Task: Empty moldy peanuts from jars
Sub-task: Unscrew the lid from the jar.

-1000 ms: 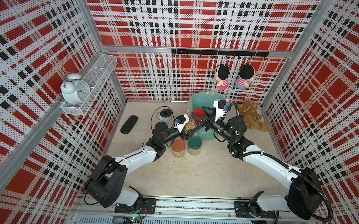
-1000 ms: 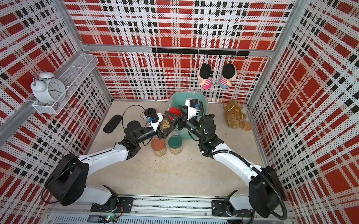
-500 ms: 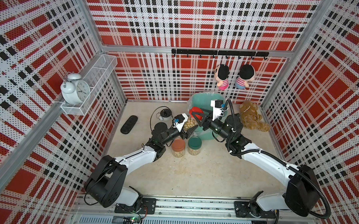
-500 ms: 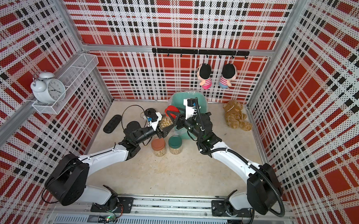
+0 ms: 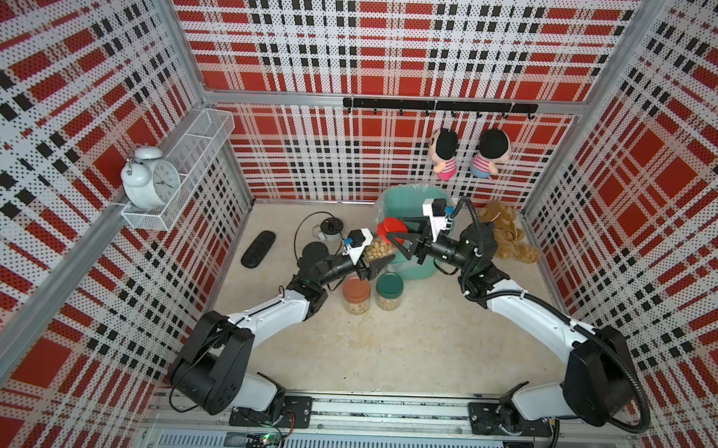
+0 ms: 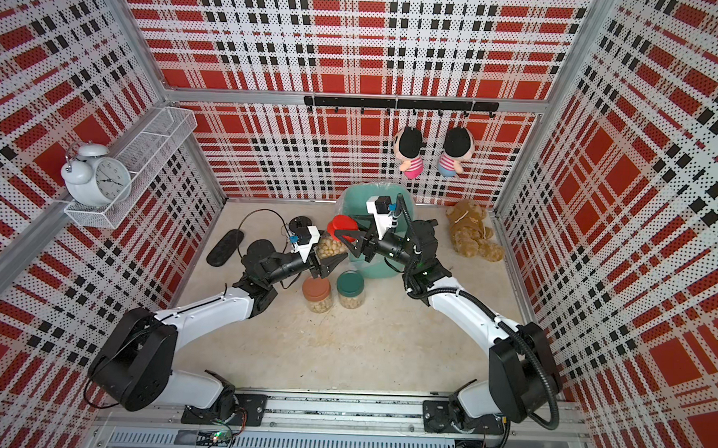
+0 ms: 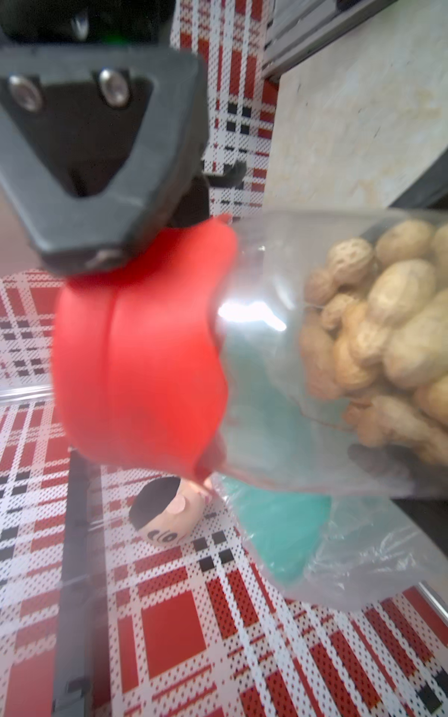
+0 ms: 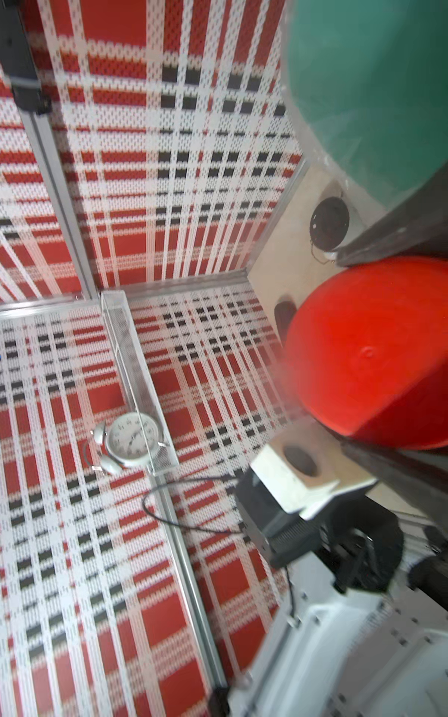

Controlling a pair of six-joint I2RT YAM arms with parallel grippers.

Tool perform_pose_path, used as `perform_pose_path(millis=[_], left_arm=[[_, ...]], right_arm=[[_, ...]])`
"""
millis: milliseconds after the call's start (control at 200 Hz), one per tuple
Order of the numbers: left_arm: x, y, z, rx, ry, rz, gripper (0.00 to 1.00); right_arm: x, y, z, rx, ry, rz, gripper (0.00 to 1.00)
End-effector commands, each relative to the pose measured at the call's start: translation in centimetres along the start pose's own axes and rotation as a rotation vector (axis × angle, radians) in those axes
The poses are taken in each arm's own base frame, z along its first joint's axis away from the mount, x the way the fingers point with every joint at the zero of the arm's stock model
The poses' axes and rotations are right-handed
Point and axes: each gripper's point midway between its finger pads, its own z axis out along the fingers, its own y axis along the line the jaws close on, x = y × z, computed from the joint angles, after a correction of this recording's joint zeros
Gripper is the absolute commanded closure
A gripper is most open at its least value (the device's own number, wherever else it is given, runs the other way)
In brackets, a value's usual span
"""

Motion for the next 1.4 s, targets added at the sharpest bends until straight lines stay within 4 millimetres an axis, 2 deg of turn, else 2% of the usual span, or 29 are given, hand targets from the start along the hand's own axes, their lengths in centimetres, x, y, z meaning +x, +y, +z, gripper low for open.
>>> perform_pose_path(millis=[0, 150, 291, 336, 391, 441, 591, 737, 907, 1167, 1283, 1398], left_arm=[[-1.8, -0.6, -0.1, 0.101, -0.034, -0.007, 1.0], [-1.7, -1.1, 0.0, 0.156, -0.025, -0.022, 1.0], [-1.5, -0.7, 0.0, 0.13, -0.018, -0.018, 1.0], [-1.5, -0.4, 0.0, 0.108, -0.018, -0.011, 1.0], [-1.7, 0.1, 0.0, 0.075, -0.019, -0.001, 1.0], [-1.7, 0.5, -0.1, 0.043, -0.02, 0.011, 1.0], [-2.1, 1.4, -0.1, -0.033, -0.024, 0.039, 1.0], [-2.3, 1.5, 0.1, -0.082, -0.03, 0.064, 1.0], [-2.1, 1.4, 0.3, -0.159, -0.032, 0.102, 1.0], [-2.1, 1.0, 0.6, -0.187, -0.031, 0.122, 1.0], [-2.2, 1.1, 0.6, -0.196, -0.035, 0.124, 1.0], [-2.0, 1.1, 0.6, -0.194, -0.032, 0.123, 1.0]], right_arm=[[-1.0, 1.4, -2.1, -0.213, -0.044, -0.138, 1.0], [-0.5, 2.3, -2.1, -0.355, -0.005, -0.24, 1.0], [-0.7, 1.8, -2.0, -0.357, -0.007, -0.273, 0.99], [-0.9, 1.5, -2.0, -0.332, -0.017, -0.273, 0.76], [-1.3, 1.2, -2.0, -0.292, -0.035, -0.277, 0.61], [-1.8, 0.8, -2.2, -0.241, -0.057, -0.27, 0.41], [-3.8, -0.5, -2.7, -0.073, -0.122, -0.195, 0.0], [-4.9, -1.2, -2.7, 0.049, -0.146, -0.096, 0.0], [-4.5, -2.1, -2.1, 0.231, -0.156, 0.001, 0.0], [-1.2, -2.9, -0.3, 0.403, -0.084, 0.082, 0.0], [-0.4, -3.4, 0.0, 0.458, -0.051, 0.085, 0.0], [0.3, -3.1, 0.5, 0.454, -0.024, 0.083, 0.0]])
